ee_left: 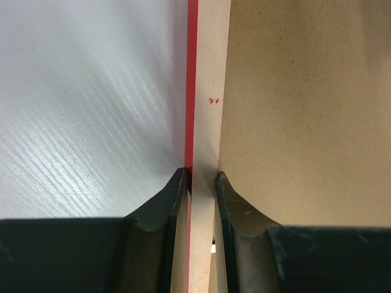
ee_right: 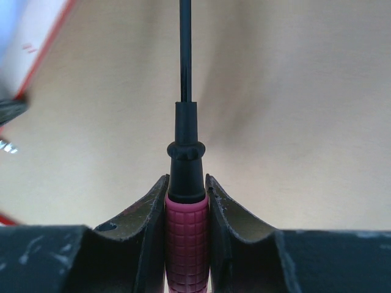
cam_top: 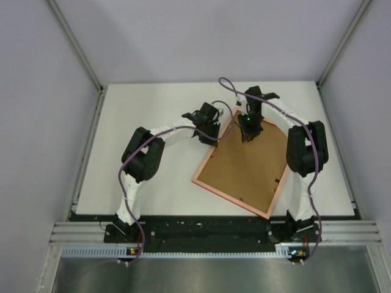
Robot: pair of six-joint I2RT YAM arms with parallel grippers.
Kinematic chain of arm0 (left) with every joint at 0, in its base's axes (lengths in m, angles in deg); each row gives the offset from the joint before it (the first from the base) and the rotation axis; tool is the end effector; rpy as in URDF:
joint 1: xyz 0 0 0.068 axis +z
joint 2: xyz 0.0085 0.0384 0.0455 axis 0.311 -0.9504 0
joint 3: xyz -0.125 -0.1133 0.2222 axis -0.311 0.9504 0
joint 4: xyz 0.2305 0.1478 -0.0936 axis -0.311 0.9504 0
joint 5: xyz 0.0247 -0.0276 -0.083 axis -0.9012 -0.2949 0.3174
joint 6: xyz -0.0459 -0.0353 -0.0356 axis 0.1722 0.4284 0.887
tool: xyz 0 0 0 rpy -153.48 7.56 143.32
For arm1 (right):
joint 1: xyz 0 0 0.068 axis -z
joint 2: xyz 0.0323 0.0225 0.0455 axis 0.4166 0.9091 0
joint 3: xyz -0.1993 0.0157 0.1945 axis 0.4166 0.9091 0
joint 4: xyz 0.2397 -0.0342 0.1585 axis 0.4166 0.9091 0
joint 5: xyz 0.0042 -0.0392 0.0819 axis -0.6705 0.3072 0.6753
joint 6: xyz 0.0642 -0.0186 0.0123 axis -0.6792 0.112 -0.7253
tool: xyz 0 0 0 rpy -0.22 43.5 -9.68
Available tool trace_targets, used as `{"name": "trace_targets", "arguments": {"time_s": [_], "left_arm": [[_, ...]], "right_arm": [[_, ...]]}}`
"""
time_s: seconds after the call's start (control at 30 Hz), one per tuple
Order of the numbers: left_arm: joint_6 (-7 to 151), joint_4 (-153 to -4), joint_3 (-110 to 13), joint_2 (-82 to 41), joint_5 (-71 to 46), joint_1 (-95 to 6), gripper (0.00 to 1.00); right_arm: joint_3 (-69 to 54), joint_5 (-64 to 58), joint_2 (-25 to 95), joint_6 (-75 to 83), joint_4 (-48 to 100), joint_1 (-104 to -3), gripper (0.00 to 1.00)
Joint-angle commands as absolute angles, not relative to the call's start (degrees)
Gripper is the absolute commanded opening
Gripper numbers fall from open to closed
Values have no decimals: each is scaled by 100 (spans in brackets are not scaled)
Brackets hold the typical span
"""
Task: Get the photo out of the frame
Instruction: Release the photo frame item from the photo frame.
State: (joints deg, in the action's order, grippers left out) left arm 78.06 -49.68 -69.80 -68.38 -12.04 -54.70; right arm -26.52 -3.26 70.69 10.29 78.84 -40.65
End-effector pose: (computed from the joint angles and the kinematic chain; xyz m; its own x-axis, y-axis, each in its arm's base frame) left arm 0.4014 -0.3082 0.1437 -0.8462 0.2462 -0.4727 0.4123 0.8644 -0.2878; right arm 0.4312 0.1310 0.1828 -0.9339 -0.2562 -0.2492 -0.2932 0.9480 0.1239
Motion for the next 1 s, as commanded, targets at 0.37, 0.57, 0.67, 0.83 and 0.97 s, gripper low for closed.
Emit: {"name": "trace_targets", "arguments": {"time_s": [0.37,0.57,0.67,0.83,0.97], "left_arm": [[7871,-4561,-6871,-6610,-1244,-5459,0],[7915,-4570,-6844,-6602,-1253,-5451,0],[7915,-4579,-6835,-6584,-1236,-5451,0],[7880,-4587,-6827,-6514,-1218,-5459,0],[7880,-4596,-6765,-6470,-1253,-5468,0]], "right_arm": [[-2682,169,6982,850,8010,-4563,0],[-2348,178,6807,841,7939,-4554,0],[-2137,222,6736,867,7869,-4510,0],[-2250,274,6929,824,7869,-4431,0],[-2514,222,7228,587,7869,-4413,0]]}}
